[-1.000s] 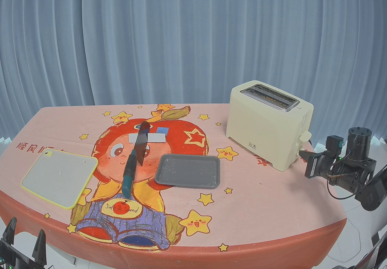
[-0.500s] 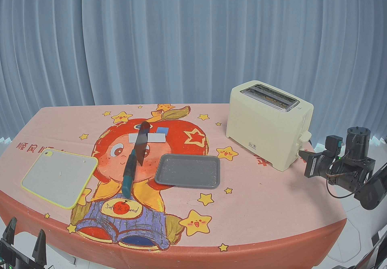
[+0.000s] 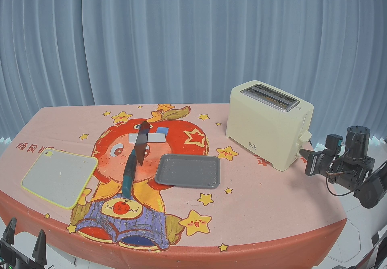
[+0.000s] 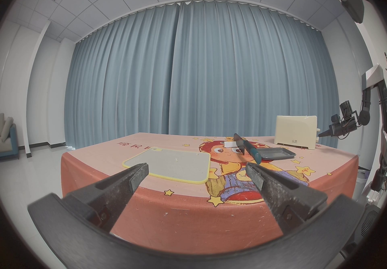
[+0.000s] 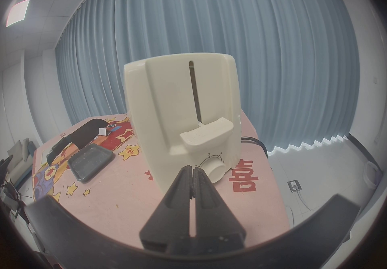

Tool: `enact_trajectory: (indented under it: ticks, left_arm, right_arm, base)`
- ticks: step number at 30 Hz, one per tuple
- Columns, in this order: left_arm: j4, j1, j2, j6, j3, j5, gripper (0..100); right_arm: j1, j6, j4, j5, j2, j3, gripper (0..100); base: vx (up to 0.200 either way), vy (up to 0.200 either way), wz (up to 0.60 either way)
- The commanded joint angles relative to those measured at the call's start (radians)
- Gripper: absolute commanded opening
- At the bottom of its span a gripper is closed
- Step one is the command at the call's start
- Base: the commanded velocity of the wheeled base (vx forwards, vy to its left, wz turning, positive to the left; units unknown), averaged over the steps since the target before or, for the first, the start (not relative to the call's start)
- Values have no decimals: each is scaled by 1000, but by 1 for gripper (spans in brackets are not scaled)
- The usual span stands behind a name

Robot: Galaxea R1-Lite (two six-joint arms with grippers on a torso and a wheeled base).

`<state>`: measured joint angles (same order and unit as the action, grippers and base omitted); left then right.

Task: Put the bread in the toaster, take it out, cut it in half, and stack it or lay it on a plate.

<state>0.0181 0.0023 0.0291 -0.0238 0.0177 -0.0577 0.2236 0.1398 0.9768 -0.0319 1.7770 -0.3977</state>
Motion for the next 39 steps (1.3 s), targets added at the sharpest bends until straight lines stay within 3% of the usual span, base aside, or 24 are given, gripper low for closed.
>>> enact_trajectory:
  ticks: [1, 39]
  left_arm:
    - [0, 1, 0, -2, -18, -1, 100]
    - [0, 1, 0, -1, -18, -1, 100]
  right_arm:
    - [0, 0, 2, 0, 13, -1, 0]
    - [-7, 15, -6, 7, 36, -12, 0]
  base:
    - [0, 0, 0]
    - [0, 0, 0]
